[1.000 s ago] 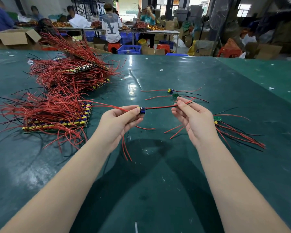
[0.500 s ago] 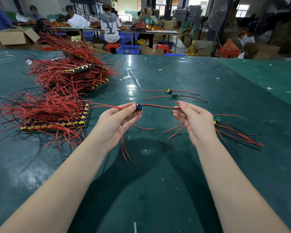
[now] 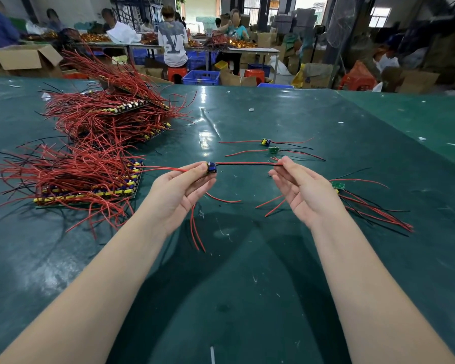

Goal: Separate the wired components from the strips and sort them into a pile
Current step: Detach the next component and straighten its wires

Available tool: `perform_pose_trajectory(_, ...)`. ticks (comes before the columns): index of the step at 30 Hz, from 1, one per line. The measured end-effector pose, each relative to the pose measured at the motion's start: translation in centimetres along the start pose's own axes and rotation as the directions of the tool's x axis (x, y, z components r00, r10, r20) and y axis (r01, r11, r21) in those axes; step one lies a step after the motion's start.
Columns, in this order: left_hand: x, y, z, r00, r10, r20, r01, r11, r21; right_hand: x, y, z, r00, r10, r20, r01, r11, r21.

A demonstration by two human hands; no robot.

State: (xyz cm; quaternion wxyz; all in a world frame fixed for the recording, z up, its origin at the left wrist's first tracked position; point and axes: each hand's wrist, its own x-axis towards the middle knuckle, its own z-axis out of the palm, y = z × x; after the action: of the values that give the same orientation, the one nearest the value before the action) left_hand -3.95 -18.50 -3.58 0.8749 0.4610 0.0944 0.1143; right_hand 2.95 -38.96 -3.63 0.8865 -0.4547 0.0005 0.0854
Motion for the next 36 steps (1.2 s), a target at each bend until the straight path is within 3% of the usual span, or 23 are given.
perform_pose_trajectory(5, 0.1, -0.3, 0.0, 1.0, 0.001, 0.01, -0.001, 1.0, 0.01, -0.2, -0.3, 0.5, 0.989, 0.149, -0.011, -0.145, 0.975, 0.167)
perform_pose_trajectory(9, 0.1, -0.5, 0.3, 1.0, 0.005, 0.03, -0.005, 1.0, -0.004, -0.5, -0.2, 0.9, 0.968, 0.241, 0.069, -0.25, 0.917, 0.309)
perform_pose_trajectory(13, -0.1, -0.6, 0.6, 0.998, 0.006, 0.069, -0.004, 0.999, -0.033, -0.8, -0.1, 1.4, 0.948, 0.265, 0.178, -0.317, 0.841, 0.439)
perform_pose_trajectory(17, -0.2, -0.2, 0.8, 0.991, -0.023, 0.135, 0.041, 0.99, -0.132, -0.9, -0.1, 1.6, 0.952, 0.255, 0.167, -0.304, 0.828, 0.471)
perform_pose_trajectory(28, -0.4, 0.4, 0.9, 0.987, -0.002, 0.158, 0.048, 0.957, -0.286, -0.4, 0.3, 1.1, 0.992, 0.123, 0.02, -0.125, 0.984, 0.124)
perform_pose_trajectory(36, -0.9, 0.6, 1.3, 0.978, -0.009, 0.206, 0.069, 0.956, -0.287, -0.3, 0.9, 0.9, 0.989, -0.144, -0.016, 0.134, 0.949, -0.284)
